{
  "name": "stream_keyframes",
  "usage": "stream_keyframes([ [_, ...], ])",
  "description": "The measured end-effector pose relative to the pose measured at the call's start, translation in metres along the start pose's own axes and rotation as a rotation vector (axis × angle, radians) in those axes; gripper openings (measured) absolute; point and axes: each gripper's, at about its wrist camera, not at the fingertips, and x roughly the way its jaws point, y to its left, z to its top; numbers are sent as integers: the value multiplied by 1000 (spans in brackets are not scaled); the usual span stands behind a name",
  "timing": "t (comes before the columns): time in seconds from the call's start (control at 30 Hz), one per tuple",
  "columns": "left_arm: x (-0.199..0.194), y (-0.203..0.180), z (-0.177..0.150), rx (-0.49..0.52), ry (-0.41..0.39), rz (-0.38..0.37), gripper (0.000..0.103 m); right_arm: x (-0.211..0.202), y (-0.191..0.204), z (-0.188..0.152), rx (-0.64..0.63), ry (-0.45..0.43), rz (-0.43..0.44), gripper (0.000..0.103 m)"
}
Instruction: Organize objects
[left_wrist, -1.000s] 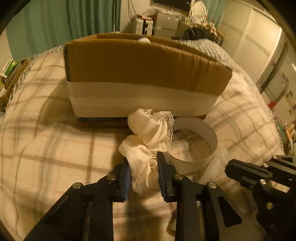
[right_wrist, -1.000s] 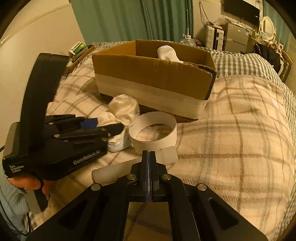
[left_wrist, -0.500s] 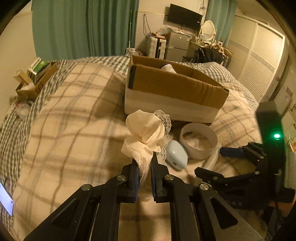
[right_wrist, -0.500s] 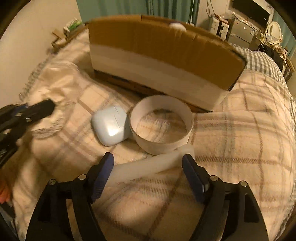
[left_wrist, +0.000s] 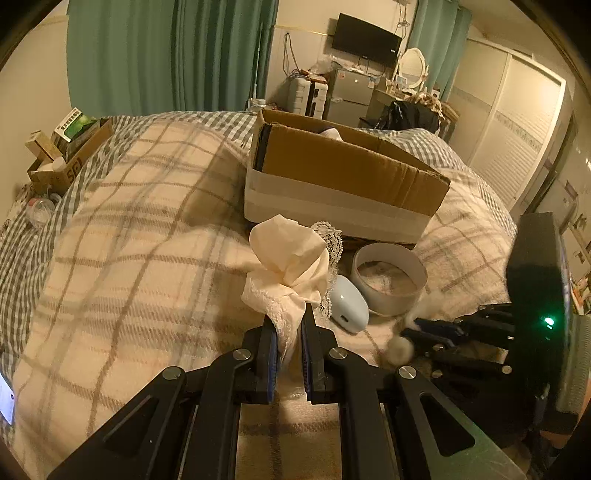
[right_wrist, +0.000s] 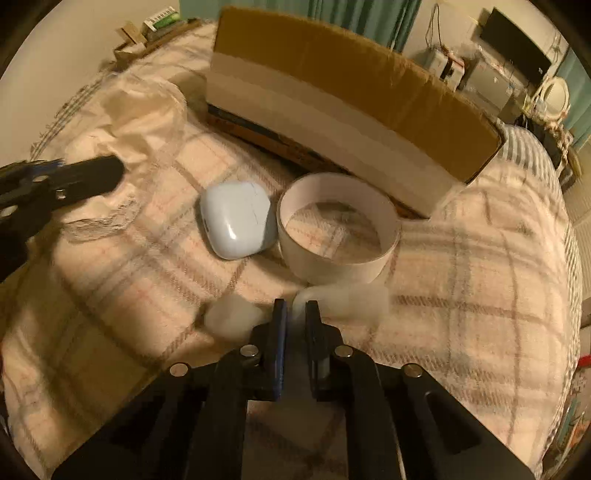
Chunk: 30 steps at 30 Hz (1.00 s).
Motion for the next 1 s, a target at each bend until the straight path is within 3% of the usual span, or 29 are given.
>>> stream_keyframes([
  [0.2, -2, 3, -1, -15, -9, -19, 10, -14, -1, 1, 3, -39, 0, 9],
  [0.63, -28, -3, 11, -31, -73, -14, 11, -100, -7, 12, 50, -241, 33, 9],
  [0.83, -53, -20, 43, 24, -138, 3, 11, -143, -23, 32, 30, -346, 10, 9],
  [1.0, -68, -38, 95, 94, -198, 3, 11, -172, -43, 63, 2, -432, -32, 9],
])
